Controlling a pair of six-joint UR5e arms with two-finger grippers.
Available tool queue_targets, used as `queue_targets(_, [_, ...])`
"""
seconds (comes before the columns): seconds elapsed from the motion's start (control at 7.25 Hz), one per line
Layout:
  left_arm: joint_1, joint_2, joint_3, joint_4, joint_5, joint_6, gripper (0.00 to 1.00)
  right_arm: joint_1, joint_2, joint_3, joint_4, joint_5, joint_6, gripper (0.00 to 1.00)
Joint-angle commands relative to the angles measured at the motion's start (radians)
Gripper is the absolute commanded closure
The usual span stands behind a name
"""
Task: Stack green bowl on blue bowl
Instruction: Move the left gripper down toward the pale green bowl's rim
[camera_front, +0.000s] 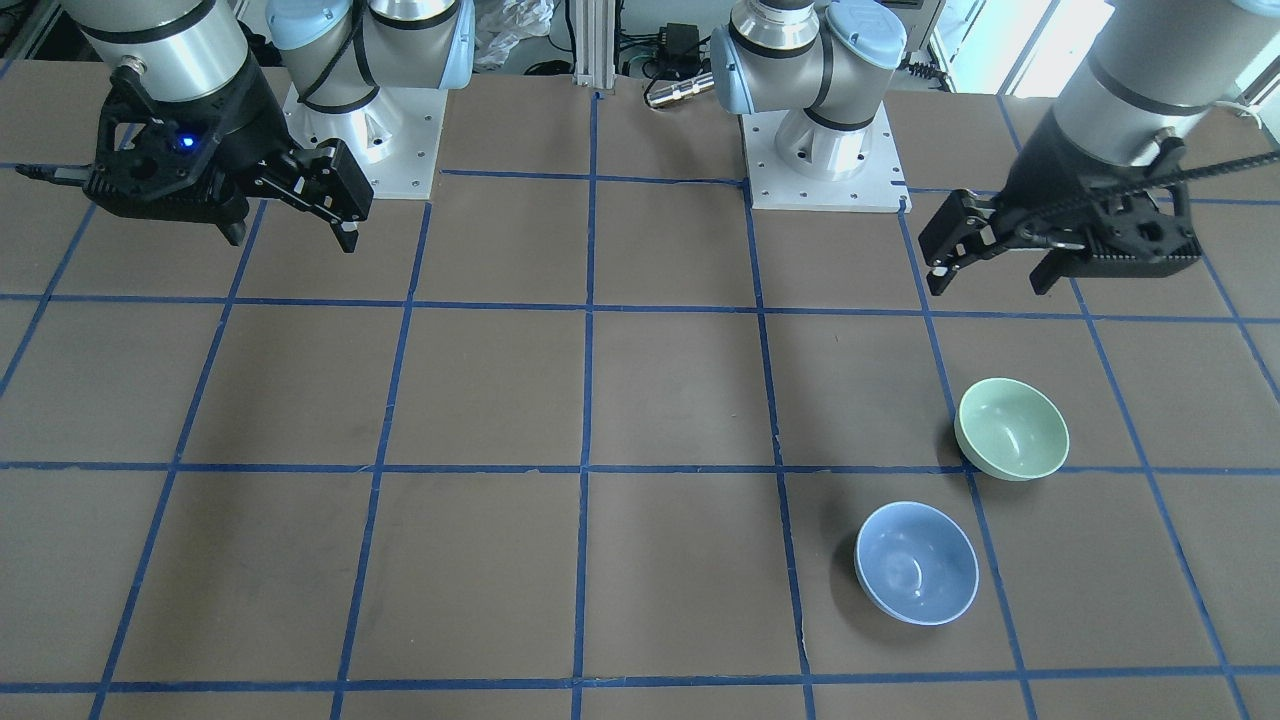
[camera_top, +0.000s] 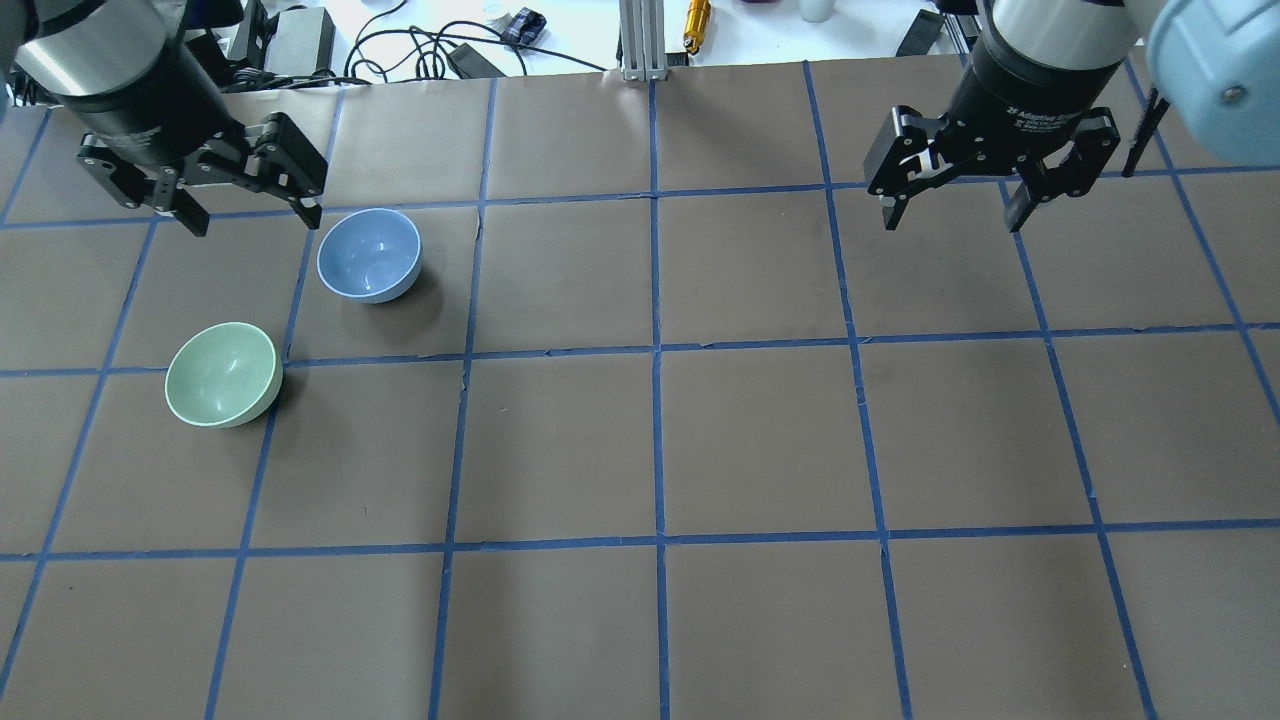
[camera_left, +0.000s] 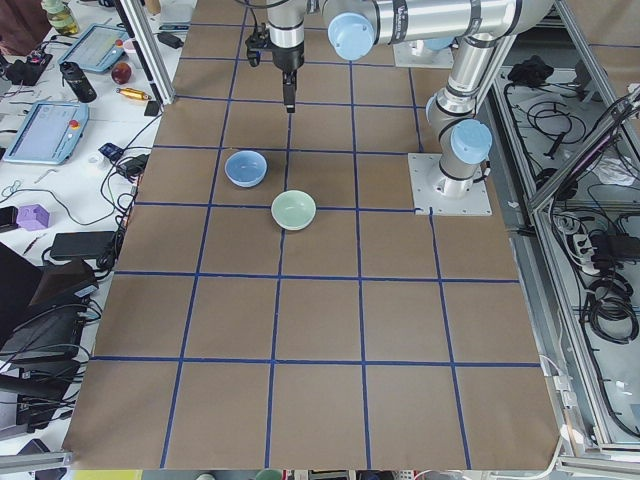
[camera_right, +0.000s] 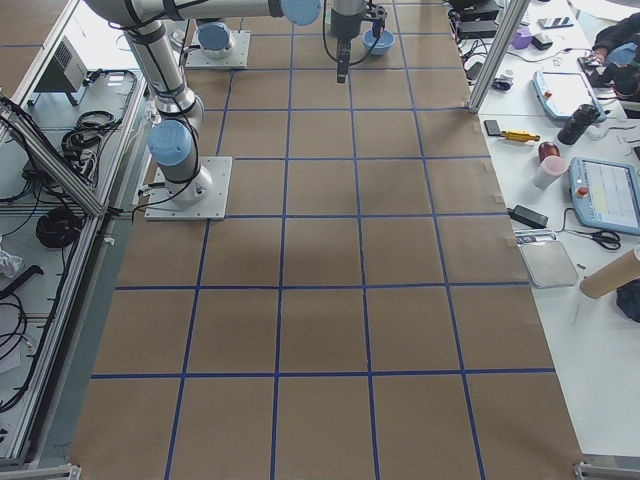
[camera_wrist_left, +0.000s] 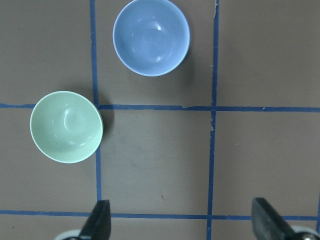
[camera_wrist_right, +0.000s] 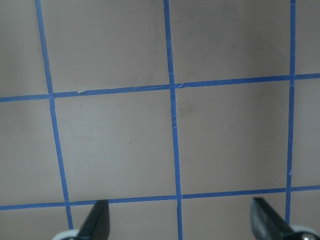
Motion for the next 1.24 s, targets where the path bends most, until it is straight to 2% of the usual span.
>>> queue_targets(0.0, [0.154,-0.055,-0.08,0.104,-0.006,0.146,0.0,0.0,0.0,0.0,0.0,0.0,0.0,0.0])
queue_targets(0.41, [0.281,-0.135,-0.164,0.271,-0.012,0.339,0.0,0.0,0.0,0.0,0.001,0.0,0.0,0.0])
queue_targets(0.69, [0.311,-0.19,-0.223,0.412,-0.009,0.392,0.0,0.0,0.0,0.0,-0.001,0.0,0.0,0.0])
queue_targets(1.1, [0.349,-0.274,-0.26,0.534,-0.015,0.438,0.0,0.0,0.0,0.0,0.0,0.0,0.0,0.0])
